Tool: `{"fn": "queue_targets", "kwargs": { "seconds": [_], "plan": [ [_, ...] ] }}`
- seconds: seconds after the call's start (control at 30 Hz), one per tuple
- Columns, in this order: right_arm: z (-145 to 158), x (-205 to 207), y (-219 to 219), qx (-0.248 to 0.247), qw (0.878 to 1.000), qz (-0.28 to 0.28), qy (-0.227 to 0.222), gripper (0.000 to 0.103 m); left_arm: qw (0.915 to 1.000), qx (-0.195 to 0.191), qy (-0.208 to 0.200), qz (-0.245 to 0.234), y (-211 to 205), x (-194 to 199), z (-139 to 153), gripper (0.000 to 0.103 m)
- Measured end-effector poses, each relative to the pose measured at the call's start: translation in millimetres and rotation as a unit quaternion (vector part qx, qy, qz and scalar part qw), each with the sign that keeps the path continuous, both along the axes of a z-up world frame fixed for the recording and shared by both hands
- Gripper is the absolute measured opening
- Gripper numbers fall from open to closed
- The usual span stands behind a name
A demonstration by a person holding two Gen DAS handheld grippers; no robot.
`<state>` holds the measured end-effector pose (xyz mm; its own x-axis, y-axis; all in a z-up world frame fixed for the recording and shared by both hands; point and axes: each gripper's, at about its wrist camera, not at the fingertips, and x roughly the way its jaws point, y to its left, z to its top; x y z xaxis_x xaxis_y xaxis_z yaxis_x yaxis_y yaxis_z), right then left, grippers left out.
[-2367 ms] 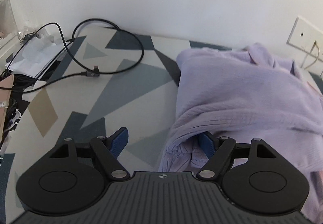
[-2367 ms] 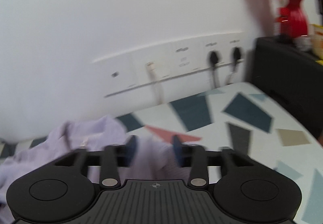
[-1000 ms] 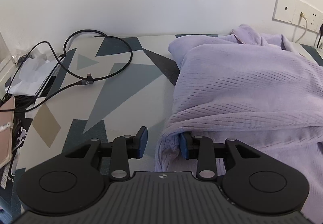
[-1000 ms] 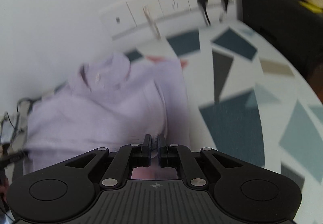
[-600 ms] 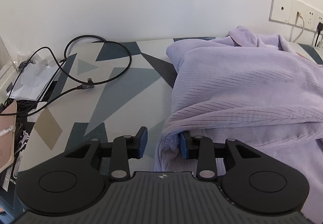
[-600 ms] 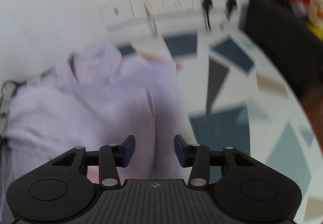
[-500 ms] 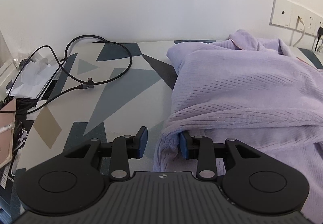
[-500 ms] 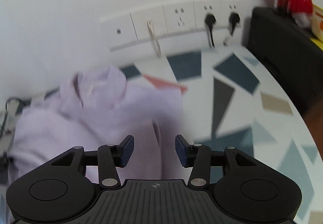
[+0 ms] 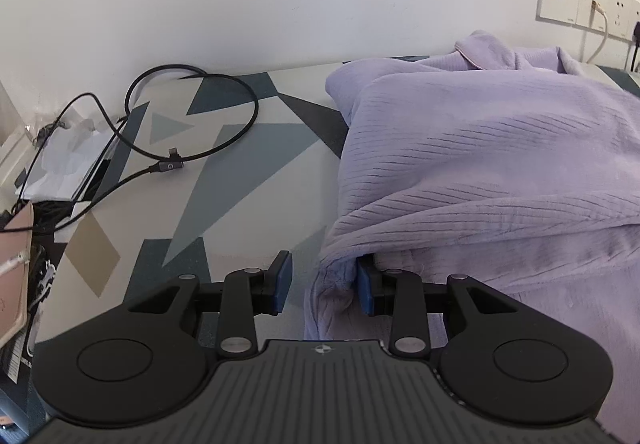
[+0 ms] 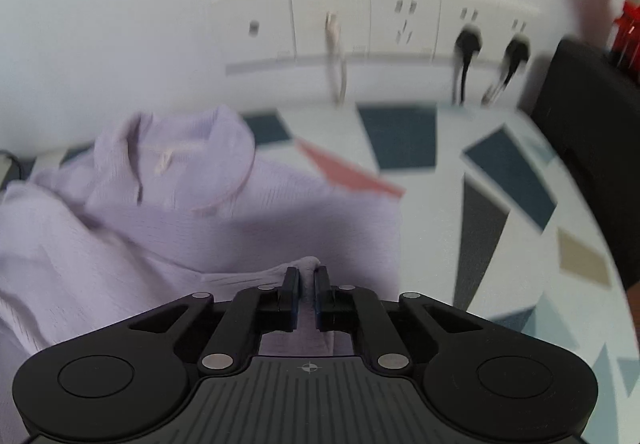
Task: Fold clothes
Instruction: 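Pinch the robe edge with the right gripper while the left gripper holds the folded side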
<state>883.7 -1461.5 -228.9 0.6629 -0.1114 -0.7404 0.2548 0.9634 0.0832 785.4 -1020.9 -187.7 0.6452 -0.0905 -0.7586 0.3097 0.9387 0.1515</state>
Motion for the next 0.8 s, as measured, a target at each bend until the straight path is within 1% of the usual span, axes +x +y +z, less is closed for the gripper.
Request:
{"fn": "queue_targets", "kwargs": {
  "seconds": [0.13, 0.17, 0.23, 0.37, 0.4, 0.43, 0.47, 0.5, 0.57, 0.6, 0.67, 0.73, 0.8],
  "plan": [
    [16, 2, -8, -0.026, 0.998, -0.017, -0.048, 0.005, 1.0, 0.004, 0.0, -0.004, -2, 0, 0, 0.036],
    [14, 7, -12, -0.027, 0.998, -0.022, -0.049, 0.005, 1.0, 0.005, 0.0, -0.005, -2, 0, 0, 0.036],
    [4, 20, -21, -0.022, 0.999, -0.028, -0.032, 0.005, 0.9999, 0.009, -0.002, -0.005, -4, 0, 0, 0.036],
    [-28, 43, -24, -0.017, 0.999, -0.031, 0.007, 0.006, 0.9999, 0.013, -0.003, -0.005, -6, 0, 0, 0.036],
    [-33, 45, -23, -0.019, 0.999, -0.029, 0.008, 0.007, 0.9999, 0.012, -0.002, -0.004, -6, 0, 1, 0.036],
    [-36, 46, -22, -0.022, 0.999, -0.029, 0.008, 0.014, 0.9999, 0.011, 0.0, -0.003, -6, 1, 2, 0.036],
    [-34, 43, -21, -0.024, 0.999, -0.034, -0.001, 0.028, 1.0, 0.004, 0.002, -0.003, -5, 1, 3, 0.036],
    [-28, 37, -23, -0.019, 0.999, -0.042, -0.012, 0.033, 1.0, -0.005, 0.003, -0.002, -2, 2, 5, 0.036],
    [-13, 19, -30, 0.016, 0.998, -0.046, -0.046, 0.036, 0.9997, -0.023, 0.003, -0.001, 3, 1, 9, 0.037],
    [-6, 6, -33, 0.035, 0.997, -0.044, -0.058, 0.037, 0.9995, -0.033, 0.002, -0.003, 6, 1, 11, 0.037],
    [3, -20, -36, 0.061, 0.995, -0.035, -0.074, 0.041, 0.9987, -0.049, -0.002, -0.015, 12, -1, 15, 0.037],
    [3, -44, -31, 0.069, 0.995, -0.015, -0.071, 0.044, 0.9977, -0.057, -0.009, -0.035, 15, -5, 17, 0.037],
    [-3, -58, -21, 0.056, 0.997, 0.004, -0.054, 0.046, 0.9968, -0.052, -0.019, -0.059, 15, -8, 18, 0.037]
  ]
}}
